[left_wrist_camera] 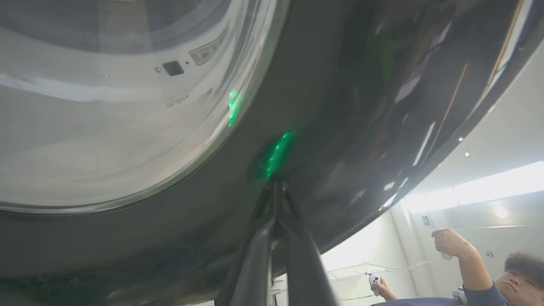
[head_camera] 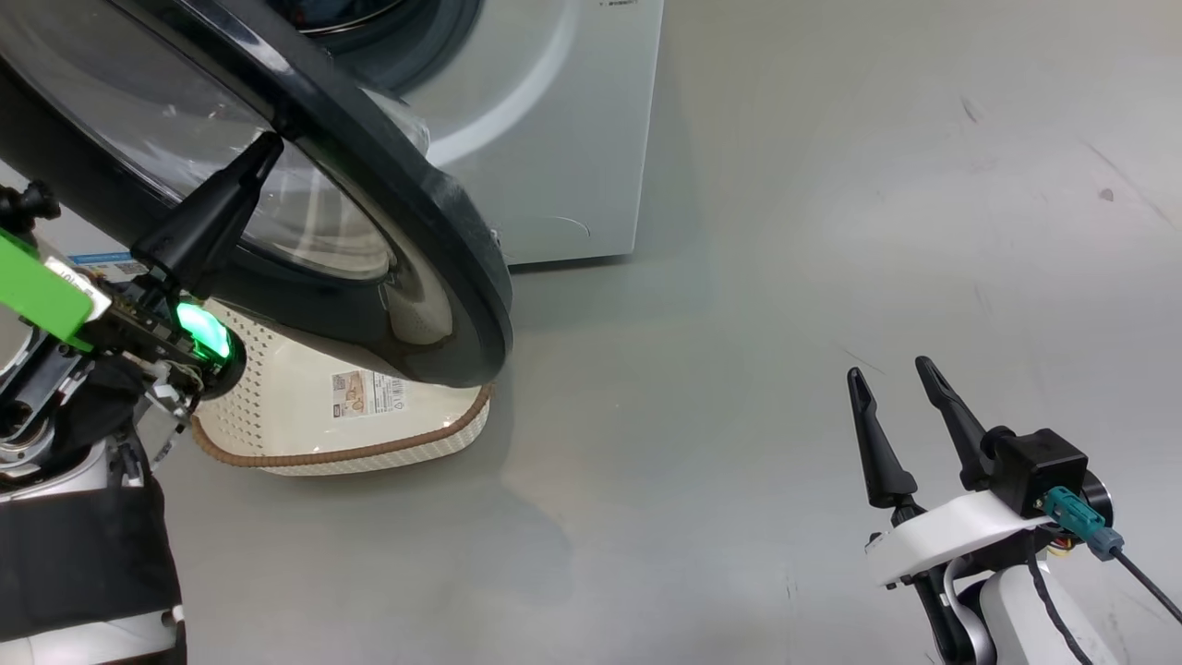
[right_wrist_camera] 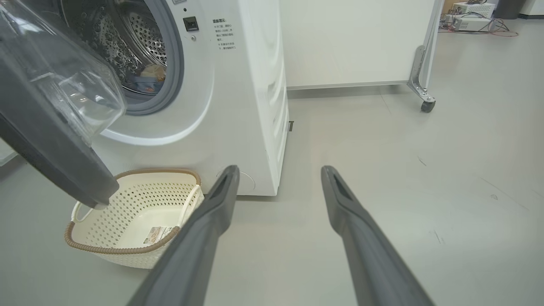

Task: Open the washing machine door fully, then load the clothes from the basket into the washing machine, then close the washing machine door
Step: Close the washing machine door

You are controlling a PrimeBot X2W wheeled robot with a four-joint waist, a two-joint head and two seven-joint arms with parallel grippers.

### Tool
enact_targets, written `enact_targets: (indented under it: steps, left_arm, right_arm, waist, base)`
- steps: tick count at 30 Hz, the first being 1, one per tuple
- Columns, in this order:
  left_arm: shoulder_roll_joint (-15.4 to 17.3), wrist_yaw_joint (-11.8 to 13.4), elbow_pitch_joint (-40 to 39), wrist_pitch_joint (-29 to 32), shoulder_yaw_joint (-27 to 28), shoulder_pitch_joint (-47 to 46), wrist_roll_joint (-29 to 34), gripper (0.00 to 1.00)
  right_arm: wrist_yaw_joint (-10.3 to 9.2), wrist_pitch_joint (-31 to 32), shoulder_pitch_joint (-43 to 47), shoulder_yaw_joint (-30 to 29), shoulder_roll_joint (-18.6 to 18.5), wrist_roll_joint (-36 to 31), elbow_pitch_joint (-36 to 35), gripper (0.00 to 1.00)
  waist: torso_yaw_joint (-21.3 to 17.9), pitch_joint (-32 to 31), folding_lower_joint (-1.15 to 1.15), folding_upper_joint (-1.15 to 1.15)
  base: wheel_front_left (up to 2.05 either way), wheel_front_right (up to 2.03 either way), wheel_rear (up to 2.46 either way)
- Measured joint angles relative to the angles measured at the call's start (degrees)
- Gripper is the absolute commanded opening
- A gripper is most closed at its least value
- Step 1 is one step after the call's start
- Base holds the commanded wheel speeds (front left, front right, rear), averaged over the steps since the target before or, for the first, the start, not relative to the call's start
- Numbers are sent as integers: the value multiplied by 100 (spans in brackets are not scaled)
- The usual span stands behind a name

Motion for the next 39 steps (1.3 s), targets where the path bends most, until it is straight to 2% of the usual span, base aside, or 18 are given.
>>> enact_targets:
  steps: [15, 32, 39]
  left_arm:
    - [-19, -93, 415, -501, -103, -509, 187, 0]
    - [-37, -126, 887, -790, -294, -530, -21, 0]
    - [-38, -127, 776, -886, -294, -504, -31, 0]
  right_arm:
    - [-1, 0, -114, -208, 11, 0, -92, 100]
    - [-1, 0, -119, -312, 13, -4, -83, 100]
    - [-1, 0, -110, -304, 14, -12, -38, 100]
  waist:
    - [-375, 406, 0, 0]
    - [30, 158, 0, 0]
    - [192, -31, 0, 0]
  base:
    - [0, 0, 0]
    - [0, 0, 0]
    - [0, 0, 0]
